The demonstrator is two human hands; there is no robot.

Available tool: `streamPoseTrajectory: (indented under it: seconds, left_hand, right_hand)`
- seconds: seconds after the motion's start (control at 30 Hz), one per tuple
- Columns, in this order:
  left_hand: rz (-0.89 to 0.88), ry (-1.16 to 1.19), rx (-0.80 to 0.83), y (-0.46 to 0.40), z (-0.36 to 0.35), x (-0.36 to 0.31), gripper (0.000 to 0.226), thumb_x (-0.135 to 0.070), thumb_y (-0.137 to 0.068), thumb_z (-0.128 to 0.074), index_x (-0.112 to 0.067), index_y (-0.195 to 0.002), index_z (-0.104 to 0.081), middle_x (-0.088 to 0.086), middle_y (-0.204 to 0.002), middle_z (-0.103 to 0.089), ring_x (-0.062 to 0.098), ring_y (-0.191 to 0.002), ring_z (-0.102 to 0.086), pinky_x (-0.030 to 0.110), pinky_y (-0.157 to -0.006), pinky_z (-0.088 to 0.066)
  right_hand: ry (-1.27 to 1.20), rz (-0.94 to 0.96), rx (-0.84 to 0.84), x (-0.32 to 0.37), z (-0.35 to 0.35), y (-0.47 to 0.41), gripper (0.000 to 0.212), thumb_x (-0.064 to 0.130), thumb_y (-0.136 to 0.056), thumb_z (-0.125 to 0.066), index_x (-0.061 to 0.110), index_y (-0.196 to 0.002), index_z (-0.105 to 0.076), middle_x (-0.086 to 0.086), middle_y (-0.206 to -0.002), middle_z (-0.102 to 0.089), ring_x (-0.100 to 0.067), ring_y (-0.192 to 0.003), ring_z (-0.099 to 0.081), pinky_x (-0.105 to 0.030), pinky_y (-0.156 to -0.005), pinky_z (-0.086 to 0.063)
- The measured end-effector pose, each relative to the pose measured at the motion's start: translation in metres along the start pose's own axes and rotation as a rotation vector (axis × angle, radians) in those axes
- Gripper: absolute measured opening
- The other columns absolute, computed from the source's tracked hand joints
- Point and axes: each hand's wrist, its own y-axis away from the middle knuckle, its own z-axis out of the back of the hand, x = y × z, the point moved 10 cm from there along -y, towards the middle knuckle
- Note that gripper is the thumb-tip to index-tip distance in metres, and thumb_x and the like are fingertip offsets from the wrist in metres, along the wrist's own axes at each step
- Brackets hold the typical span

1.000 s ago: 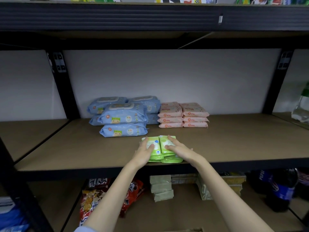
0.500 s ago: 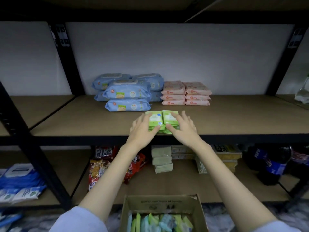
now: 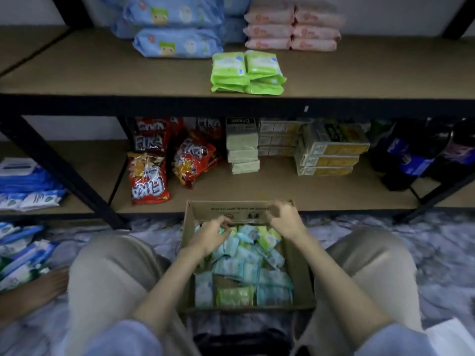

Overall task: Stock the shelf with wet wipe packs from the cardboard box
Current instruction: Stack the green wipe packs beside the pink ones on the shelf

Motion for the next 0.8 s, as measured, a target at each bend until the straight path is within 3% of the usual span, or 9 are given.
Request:
streamPoseTrajectory:
  seconds: [0.17,0.27,0.33,0.43,0.6,0.7,0.8]
  left_hand:
    - [0.264,0.098,0.120,-0.010,-0.065,0.090,0.028,-0.011,-0.092,-0.052,-0.002,-0.118,-0.055,0.015,-0.114,-0.063,0.028,-0.108,-0.058,0.023,-0.079,-0.042]
    - [0.381,0.209,0.142,-0.019,-0.092,0.133,0.029,-0.003,-0.091,-0.053,0.006,-0.118,-0.054,0.020,-0.122,-0.058,0.032,-0.114,-0.055,0.026,-0.090,-0.042]
    - [0.436,0.252,0.133,-0.028,-0.104,0.154,0.028,-0.006,-0.090,-0.056,0.004,-0.117,-0.057,0.020,-0.121,-0.059,0.032,-0.114,-0.055,0.029,-0.093,-0.043]
    - [0.464,0.259,0.063,-0.042,-0.102,0.164,0.025,-0.008,-0.089,-0.056,-0.001,-0.113,-0.060,0.018,-0.115,-0.063,0.031,-0.111,-0.057,0.029,-0.090,-0.044]
    - [0.475,0.291,-0.049,-0.082,-0.096,0.168,0.029,-0.006,-0.091,-0.051,-0.004,-0.120,-0.056,0.020,-0.112,-0.063,0.031,-0.103,-0.059,0.024,-0.077,-0.041]
    - [0.460,0.361,-0.069,-0.113,-0.103,0.162,0.029,-0.002,-0.091,-0.049,-0.005,-0.119,-0.054,0.014,-0.099,-0.061,0.028,-0.087,-0.058,0.026,-0.070,-0.039]
    - [0.434,0.361,-0.106,-0.145,-0.108,0.152,0.030,-0.007,-0.091,-0.052,-0.011,-0.121,-0.054,0.011,-0.093,-0.058,0.024,-0.081,-0.054,0.022,-0.067,-0.035]
  right_hand:
    - [-0.042,-0.324,0.240,-0.089,-0.079,0.006,0.028,0.016,-0.088,-0.057,0.009,-0.114,-0.063,-0.013,-0.117,-0.063,-0.027,-0.107,-0.058,-0.024,-0.079,-0.043]
    - [-0.099,-0.425,0.267,-0.118,-0.105,0.001,0.026,0.013,-0.089,-0.056,0.005,-0.112,-0.063,-0.016,-0.114,-0.063,-0.025,-0.095,-0.060,-0.021,-0.071,-0.042]
    - [-0.137,-0.484,0.273,-0.136,-0.119,-0.004,0.026,0.013,-0.089,-0.057,0.003,-0.112,-0.063,-0.016,-0.107,-0.064,-0.024,-0.085,-0.061,-0.028,-0.076,-0.047]
    - [-0.144,-0.551,0.265,-0.159,-0.133,-0.014,0.025,0.016,-0.089,-0.057,0.008,-0.111,-0.065,-0.014,-0.111,-0.064,-0.028,-0.104,-0.060,-0.024,-0.081,-0.045]
    - [-0.283,-0.705,0.174,-0.197,-0.152,-0.040,0.028,0.008,-0.086,-0.056,0.000,-0.112,-0.063,-0.013,-0.094,-0.057,-0.023,-0.085,-0.050,-0.026,-0.063,-0.041]
    - [-0.314,-0.760,0.130,-0.214,-0.159,-0.056,0.028,0.002,-0.090,-0.048,-0.005,-0.117,-0.055,-0.015,-0.095,-0.053,-0.027,-0.086,-0.051,-0.013,-0.046,-0.037]
    - [-0.435,-0.821,0.070,-0.222,-0.172,-0.067,0.036,0.003,-0.092,-0.046,0.000,-0.128,-0.047,-0.023,-0.116,-0.057,-0.034,-0.101,-0.054,-0.027,-0.077,-0.044]
